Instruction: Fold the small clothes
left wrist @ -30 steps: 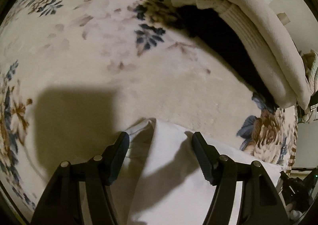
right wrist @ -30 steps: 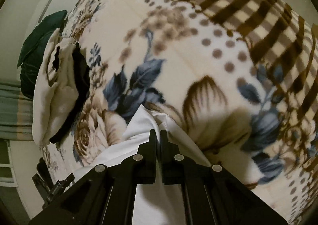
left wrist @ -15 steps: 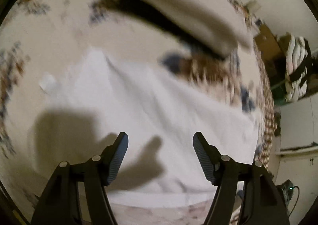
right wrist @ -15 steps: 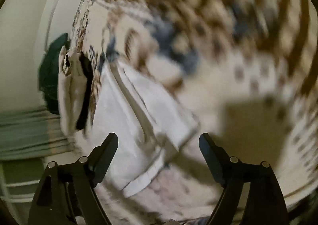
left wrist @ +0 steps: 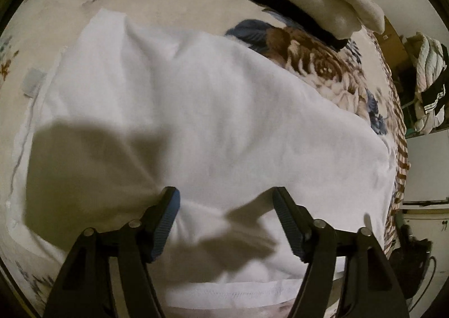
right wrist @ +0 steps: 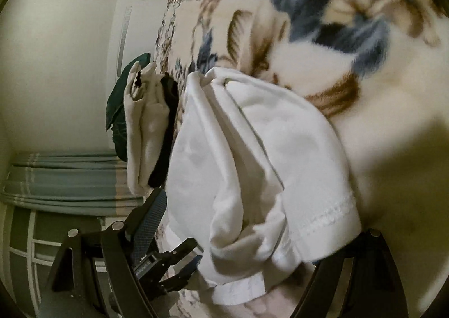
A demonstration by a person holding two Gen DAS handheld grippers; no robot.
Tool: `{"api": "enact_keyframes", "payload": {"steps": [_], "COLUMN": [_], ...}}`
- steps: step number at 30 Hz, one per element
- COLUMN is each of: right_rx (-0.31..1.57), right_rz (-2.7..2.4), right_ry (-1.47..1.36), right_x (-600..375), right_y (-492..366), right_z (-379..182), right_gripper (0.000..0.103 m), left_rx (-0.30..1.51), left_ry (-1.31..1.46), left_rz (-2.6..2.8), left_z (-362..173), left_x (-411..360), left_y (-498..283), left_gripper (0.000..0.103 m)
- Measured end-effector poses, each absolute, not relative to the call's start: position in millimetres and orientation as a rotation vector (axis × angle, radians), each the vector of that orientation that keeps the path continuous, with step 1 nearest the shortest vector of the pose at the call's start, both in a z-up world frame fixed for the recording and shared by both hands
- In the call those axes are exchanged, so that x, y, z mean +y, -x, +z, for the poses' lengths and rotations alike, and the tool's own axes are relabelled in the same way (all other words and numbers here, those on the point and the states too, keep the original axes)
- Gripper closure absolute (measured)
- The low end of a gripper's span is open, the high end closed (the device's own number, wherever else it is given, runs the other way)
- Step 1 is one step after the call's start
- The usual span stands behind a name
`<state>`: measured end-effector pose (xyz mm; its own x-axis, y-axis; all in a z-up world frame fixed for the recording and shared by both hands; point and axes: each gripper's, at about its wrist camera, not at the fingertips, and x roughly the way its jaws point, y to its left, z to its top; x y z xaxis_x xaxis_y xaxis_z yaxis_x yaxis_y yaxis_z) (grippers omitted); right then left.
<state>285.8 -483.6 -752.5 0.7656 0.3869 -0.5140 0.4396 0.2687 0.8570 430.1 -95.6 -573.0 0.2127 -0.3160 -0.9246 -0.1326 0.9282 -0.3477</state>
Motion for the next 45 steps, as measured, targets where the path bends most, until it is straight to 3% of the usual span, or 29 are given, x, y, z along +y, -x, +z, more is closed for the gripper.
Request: {"api": "enact_keyframes", "payload": {"steps": [1,2,7,13,20,21,23,25,26,33,38,45], "right_rx": [0.761,0.767,0.757,0.716,0.724,0.725,0.732,0.758,0.77,0.785,0.808,0.872], "right_rz": [-0.059,-0.074,-0.093,-0.015,0.004,-0.004,-0.039,-0.079,-0.102,-0.212,-0.246,-0.118], "right_ry": [-1.341,-1.337,-1.293,-1.251,-1.201,-1.196,-1.171,-1.132,-1.11,-0.948,-0.647,-0.114], "right_x": [-485,-484,-483,-487,-479,-479,-477,-475,-474,-455,-404,-247], "right_y": [-284,-278,-244,-263,-283,-288,-293,-295,-294,-304,-326,-383], "right_z": [-754,-753,-753,-755,-748,-747,-743,-738,-736,-693,-635,-597], "right_gripper": [0.03,0.032,0.032,0.02,0.021,0.022,0.036,0.075,0.084,0.088,0.089,0.089], "left_rx": [1.36,1.359,1.369,1.37,1.408,1.412,1.415,1.415,1.412,1.362,1.315,1.275], "left_ry": [0.413,0.426,0.394,0.397,0.317,0.307,0.293,0.3,0.309,0.393,0.436,0.543], "left_rz": [-0.146,-0.153,-0.15,-0.112,-0.037,-0.03,-0.014,-0.007,-0.007,0.033,0.08,0.189], "left_z": [-575,-577,-580,-585,-589,-589,-587,-583,-580,-551,-524,-508], "left_x": [-96,-97,-109,-110,-125,-127,-130,-130,-129,-84,-26,80], "left_y": [-432,-433,-438,-442,-450,-450,-451,-451,-451,-435,-418,-380], "left_gripper": [0.018,0.016,0.0,0.0,0.0,0.0,0.0,0.0,0.0,0.0,0.0,0.0]}}
